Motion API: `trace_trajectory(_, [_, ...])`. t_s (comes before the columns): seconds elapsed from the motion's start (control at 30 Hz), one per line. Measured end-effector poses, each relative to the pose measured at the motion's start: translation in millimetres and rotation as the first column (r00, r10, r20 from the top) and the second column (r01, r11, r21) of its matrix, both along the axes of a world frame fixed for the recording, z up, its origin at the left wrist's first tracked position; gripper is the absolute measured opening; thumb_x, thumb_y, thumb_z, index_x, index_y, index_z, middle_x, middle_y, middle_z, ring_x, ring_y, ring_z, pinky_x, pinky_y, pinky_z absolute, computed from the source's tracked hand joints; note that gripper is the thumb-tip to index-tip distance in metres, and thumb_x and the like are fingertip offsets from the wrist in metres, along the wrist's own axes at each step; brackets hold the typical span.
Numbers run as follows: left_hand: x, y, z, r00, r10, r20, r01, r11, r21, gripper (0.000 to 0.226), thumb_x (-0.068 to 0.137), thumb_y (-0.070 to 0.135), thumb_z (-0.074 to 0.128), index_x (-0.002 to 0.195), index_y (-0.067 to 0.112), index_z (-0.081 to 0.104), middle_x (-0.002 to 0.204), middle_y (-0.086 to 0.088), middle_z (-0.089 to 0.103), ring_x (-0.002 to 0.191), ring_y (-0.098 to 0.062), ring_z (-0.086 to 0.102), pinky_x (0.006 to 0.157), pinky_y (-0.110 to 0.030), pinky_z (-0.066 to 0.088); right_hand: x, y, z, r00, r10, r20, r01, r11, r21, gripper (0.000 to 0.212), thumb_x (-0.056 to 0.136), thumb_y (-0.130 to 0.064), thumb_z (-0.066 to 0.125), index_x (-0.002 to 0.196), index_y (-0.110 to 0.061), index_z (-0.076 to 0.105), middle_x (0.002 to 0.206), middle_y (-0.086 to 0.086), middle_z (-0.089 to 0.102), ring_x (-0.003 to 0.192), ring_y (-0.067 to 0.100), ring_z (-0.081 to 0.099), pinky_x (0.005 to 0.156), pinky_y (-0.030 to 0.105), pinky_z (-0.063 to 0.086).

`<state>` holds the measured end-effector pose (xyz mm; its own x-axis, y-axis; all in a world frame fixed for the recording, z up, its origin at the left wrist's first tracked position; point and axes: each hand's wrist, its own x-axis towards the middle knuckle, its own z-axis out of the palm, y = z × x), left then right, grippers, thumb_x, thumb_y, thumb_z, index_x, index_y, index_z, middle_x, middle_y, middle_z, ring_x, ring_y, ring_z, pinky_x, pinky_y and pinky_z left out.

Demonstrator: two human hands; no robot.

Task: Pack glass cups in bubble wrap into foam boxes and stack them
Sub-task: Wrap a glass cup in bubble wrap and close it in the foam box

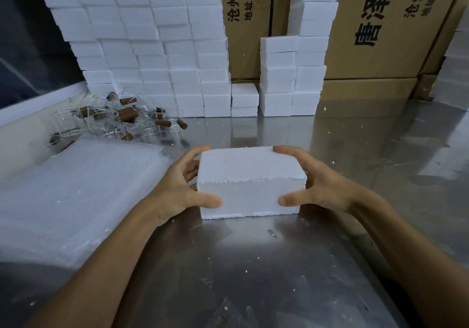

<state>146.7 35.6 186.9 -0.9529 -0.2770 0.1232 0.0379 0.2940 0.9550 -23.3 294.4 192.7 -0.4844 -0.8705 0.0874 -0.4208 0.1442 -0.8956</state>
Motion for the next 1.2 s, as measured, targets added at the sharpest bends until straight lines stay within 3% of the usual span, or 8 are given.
trace_trajectory(0.23, [2, 5, 9, 0.999, 0.006, -0.043, -0.005, 1.000, 0.019, 0.102, 0.034, 0.027, 0.093, 0.128, 0.038, 0.055, 0.125, 0.003, 0.062, 0.119, -0.018, 0.057, 0.095, -0.039, 0.055, 4, 9, 5, 0.989, -0.022, 0.144, 0.034, 0.996, -0.084, 0.090, 0.063, -0.022, 0.089, 0.139, -0.047, 0.048, 0.133, -0.013, 0.062, 0.120, 0.014, 0.062, 0.099, 0.036, 0.053])
trace_trajectory(0.4, [2, 13, 21, 0.985, 0.012, -0.170, -0.012, 1.000, 0.003, 0.105, 0.035, 0.025, 0.092, 0.131, 0.037, 0.051, 0.126, 0.002, 0.060, 0.118, -0.013, 0.059, 0.091, -0.029, 0.055, 6, 7, 13, 0.820, -0.068, 0.568, 0.184, 0.972, -0.148, 0.071, 0.075, -0.062, 0.068, 0.140, -0.036, 0.052, 0.129, 0.004, 0.067, 0.105, 0.025, 0.068, 0.082, 0.046, 0.056])
trace_trajectory(0.5, [1, 17, 25, 0.978, -0.040, -0.205, 0.021, 0.995, -0.095, 0.103, 0.042, 0.022, 0.092, 0.134, 0.038, 0.048, 0.127, 0.006, 0.060, 0.125, -0.013, 0.055, 0.107, -0.039, 0.046, 11, 6, 15, 0.756, -0.087, 0.648, 0.172, 0.983, -0.069, 0.056, 0.069, -0.056, 0.074, 0.112, -0.021, 0.072, 0.094, 0.012, 0.070, 0.082, 0.028, 0.067, 0.072, 0.046, 0.059])
trace_trajectory(0.67, [-3, 18, 19, 0.978, 0.002, -0.207, -0.026, 0.993, -0.111, 0.102, 0.055, 0.015, 0.089, 0.139, 0.046, 0.042, 0.135, 0.015, 0.055, 0.132, -0.008, 0.048, 0.113, -0.047, 0.038, 19, 0, 19, 0.696, -0.141, 0.704, 0.273, 0.959, -0.078, 0.042, 0.073, -0.039, 0.073, 0.110, -0.020, 0.071, 0.101, 0.011, 0.071, 0.088, 0.031, 0.068, 0.075, 0.048, 0.059])
trace_trajectory(0.8, [-15, 37, 19, 0.936, 0.293, -0.193, -0.210, 0.908, 0.362, 0.098, 0.075, -0.011, 0.072, 0.145, 0.044, 0.031, 0.135, -0.003, 0.057, 0.116, -0.018, 0.062, 0.100, -0.053, 0.049, 30, -15, 21, 0.620, -0.153, 0.770, 0.399, 0.906, -0.141, 0.035, 0.085, -0.041, 0.062, 0.115, -0.023, 0.066, 0.100, 0.009, 0.068, 0.092, 0.031, 0.065, 0.069, 0.041, 0.057])
trace_trajectory(0.93, [-23, 67, 16, 0.971, 0.209, -0.114, -0.032, 0.589, 0.808, 0.094, 0.063, 0.013, 0.085, 0.139, 0.033, 0.034, 0.125, -0.013, 0.064, 0.102, -0.031, 0.071, 0.080, -0.055, 0.058, 57, -41, 17, 0.661, -0.262, 0.703, 0.511, 0.843, -0.166, 0.051, 0.083, -0.049, 0.068, 0.124, -0.021, 0.058, 0.100, 0.005, 0.072, 0.085, 0.022, 0.071, 0.063, 0.036, 0.057])
trace_trajectory(1.1, [-20, 63, 18, 0.942, 0.333, 0.044, -0.248, 0.601, 0.760, 0.080, 0.071, 0.025, 0.082, 0.138, 0.027, 0.039, 0.125, -0.012, 0.065, 0.098, -0.032, 0.072, 0.080, -0.053, 0.059, 79, -55, 9, 0.767, -0.326, 0.553, 0.495, 0.849, -0.186, 0.089, 0.052, -0.079, 0.077, 0.120, -0.029, 0.048, 0.112, -0.005, 0.069, 0.089, 0.012, 0.074, 0.062, 0.038, 0.061])
trace_trajectory(1.2, [-16, 48, 21, 0.917, 0.384, 0.103, -0.343, 0.632, 0.695, 0.062, 0.077, 0.026, 0.076, 0.132, 0.024, 0.048, 0.120, -0.014, 0.067, 0.096, -0.033, 0.072, 0.077, -0.052, 0.060, 78, -50, 4, 0.887, -0.392, 0.246, 0.440, 0.879, -0.185, 0.096, 0.053, -0.095, 0.060, 0.128, -0.036, 0.045, 0.128, -0.011, 0.061, 0.104, 0.005, 0.068, 0.078, 0.033, 0.060])
